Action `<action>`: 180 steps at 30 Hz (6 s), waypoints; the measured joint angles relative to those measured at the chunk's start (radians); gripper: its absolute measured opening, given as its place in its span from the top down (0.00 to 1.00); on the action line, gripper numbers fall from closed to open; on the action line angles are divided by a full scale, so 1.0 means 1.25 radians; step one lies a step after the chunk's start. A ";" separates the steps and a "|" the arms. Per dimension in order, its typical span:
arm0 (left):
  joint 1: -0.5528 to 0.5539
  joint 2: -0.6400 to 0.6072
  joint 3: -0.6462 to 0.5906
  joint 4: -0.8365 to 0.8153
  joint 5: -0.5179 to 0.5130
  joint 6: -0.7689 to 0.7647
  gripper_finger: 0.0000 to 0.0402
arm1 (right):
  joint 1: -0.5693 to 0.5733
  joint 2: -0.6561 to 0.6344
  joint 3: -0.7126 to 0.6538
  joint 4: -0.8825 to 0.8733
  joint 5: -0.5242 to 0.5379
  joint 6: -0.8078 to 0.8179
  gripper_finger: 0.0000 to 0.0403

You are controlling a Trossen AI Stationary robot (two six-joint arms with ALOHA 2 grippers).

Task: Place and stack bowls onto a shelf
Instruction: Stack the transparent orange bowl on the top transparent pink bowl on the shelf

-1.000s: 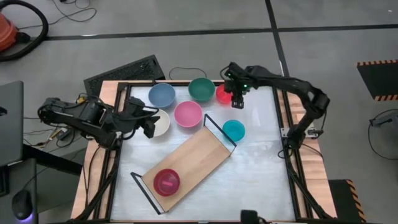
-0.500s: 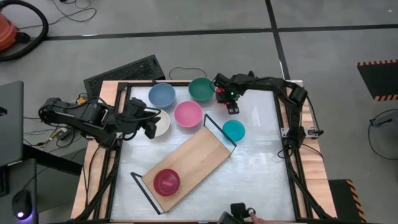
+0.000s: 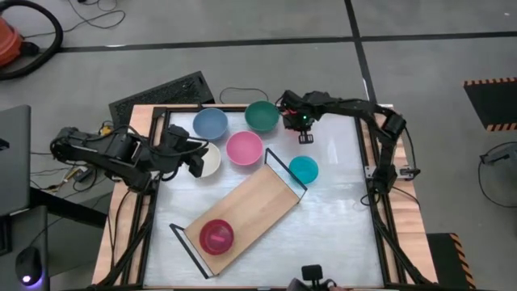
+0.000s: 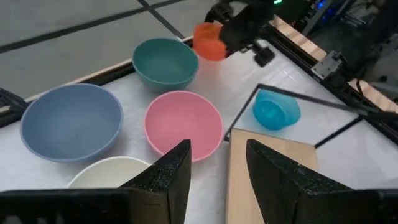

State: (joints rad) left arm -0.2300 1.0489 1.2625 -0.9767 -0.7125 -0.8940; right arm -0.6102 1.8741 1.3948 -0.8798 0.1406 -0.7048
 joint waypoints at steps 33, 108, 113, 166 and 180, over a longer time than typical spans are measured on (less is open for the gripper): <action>0.322 0.221 0.001 0.363 0.608 0.046 0.66 | 0.599 -0.223 0.128 -0.147 -0.011 -0.009 0.94; 0.245 0.251 0.004 0.162 0.812 0.013 0.66 | 0.658 0.128 0.507 -0.149 -0.136 -0.029 0.94; 0.241 0.251 0.004 0.096 0.776 0.020 0.66 | 0.658 0.128 0.507 -0.152 -0.131 -0.027 0.94; 0.298 0.300 0.004 0.065 0.891 0.116 1.00 | 0.648 0.122 0.631 -0.331 -0.081 0.167 0.31; 0.095 0.220 0.004 -0.197 0.730 0.066 1.00 | 0.597 0.037 0.741 -0.557 -0.066 0.390 0.30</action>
State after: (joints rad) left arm -0.1107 1.3233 1.2675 -1.2226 0.1994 -0.8117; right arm 0.1361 1.9204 2.3209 -1.5757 0.0581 -0.2175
